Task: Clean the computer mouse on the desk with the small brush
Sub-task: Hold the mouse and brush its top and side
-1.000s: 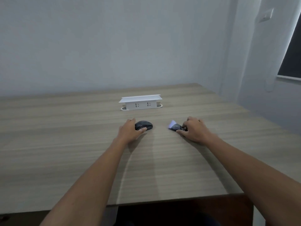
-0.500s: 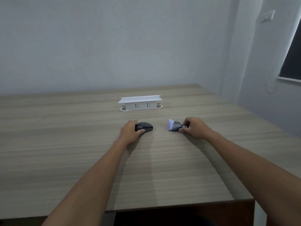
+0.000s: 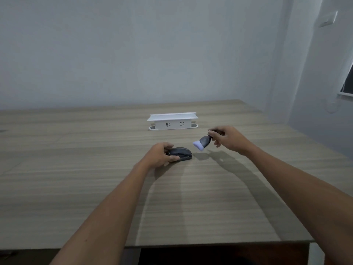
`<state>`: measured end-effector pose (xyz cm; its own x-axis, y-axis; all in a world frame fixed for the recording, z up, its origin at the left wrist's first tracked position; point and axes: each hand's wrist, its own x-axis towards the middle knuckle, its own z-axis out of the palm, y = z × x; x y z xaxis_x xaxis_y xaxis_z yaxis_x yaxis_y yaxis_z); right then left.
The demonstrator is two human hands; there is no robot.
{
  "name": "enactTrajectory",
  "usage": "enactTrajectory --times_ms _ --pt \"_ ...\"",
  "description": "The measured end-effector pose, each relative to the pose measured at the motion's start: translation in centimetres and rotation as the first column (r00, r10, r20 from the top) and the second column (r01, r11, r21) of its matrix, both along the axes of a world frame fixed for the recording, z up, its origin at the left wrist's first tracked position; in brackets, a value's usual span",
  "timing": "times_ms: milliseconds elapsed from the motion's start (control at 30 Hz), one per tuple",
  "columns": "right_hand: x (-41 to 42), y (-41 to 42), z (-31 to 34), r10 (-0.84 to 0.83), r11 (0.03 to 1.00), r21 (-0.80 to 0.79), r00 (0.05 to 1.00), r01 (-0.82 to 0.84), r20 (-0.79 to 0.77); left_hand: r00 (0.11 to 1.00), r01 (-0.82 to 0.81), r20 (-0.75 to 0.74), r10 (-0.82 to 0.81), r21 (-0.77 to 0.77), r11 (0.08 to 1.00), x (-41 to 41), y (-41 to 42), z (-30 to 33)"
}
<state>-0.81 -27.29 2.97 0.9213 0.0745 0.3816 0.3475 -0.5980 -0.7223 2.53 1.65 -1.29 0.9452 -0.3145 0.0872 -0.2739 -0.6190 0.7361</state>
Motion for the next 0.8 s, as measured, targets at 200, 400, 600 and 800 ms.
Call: enactTrajectory --times_ms 200,400,600,800 --pt "0.4 2.2 0.2 -0.026 0.998 0.053 0.999 0.028 -0.025 0.994 0.092 -0.059 -0.093 -0.019 0.996 -0.8 0.3 0.6" --pt "0.3 3.7 0.6 0.053 0.997 0.061 0.998 -0.050 -0.039 0.989 0.132 -0.058 -0.133 -0.008 0.991 -1.4 0.2 1.3" --pt "0.4 3.5 0.9 -0.011 0.981 -0.196 0.999 0.003 -0.040 0.989 0.145 -0.037 -0.144 0.030 0.989 -1.4 -0.1 1.5" --pt "0.5 4.7 1.2 0.002 0.974 -0.228 1.000 -0.006 -0.017 0.986 0.160 -0.045 -0.159 0.012 0.987 -1.4 0.0 1.3"
